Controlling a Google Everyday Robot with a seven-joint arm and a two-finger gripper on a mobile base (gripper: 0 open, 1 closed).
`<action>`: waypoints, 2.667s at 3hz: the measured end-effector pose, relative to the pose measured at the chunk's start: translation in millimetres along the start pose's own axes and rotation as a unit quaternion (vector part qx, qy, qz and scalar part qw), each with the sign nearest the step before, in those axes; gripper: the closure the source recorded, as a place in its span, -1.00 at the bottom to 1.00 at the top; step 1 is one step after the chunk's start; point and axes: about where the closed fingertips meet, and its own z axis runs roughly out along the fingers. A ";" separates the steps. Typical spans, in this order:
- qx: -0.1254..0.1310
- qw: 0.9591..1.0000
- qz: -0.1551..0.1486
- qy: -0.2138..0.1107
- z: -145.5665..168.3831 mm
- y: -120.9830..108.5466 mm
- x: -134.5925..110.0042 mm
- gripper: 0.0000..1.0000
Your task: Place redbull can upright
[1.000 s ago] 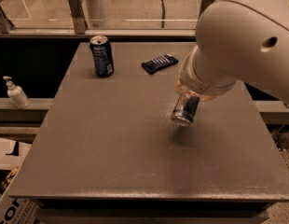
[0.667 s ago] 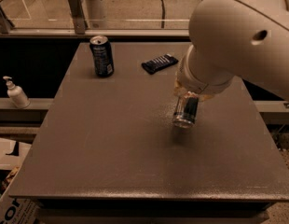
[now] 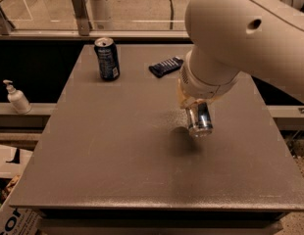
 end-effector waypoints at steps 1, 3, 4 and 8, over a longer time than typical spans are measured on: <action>0.000 0.999 -0.047 0.001 -0.8 -0.4 0.0 1.00; 0.023 0.997 -0.074 0.020 -3.0 -6.2 -1.6 1.00; 0.071 0.989 -0.110 0.069 -7.8 -17.0 -16.8 1.00; 0.164 0.960 -0.099 0.206 -8.8 -23.2 -7.3 1.00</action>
Offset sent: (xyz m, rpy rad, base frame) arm -0.0004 0.0004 0.0007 -0.0389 -0.0041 0.0835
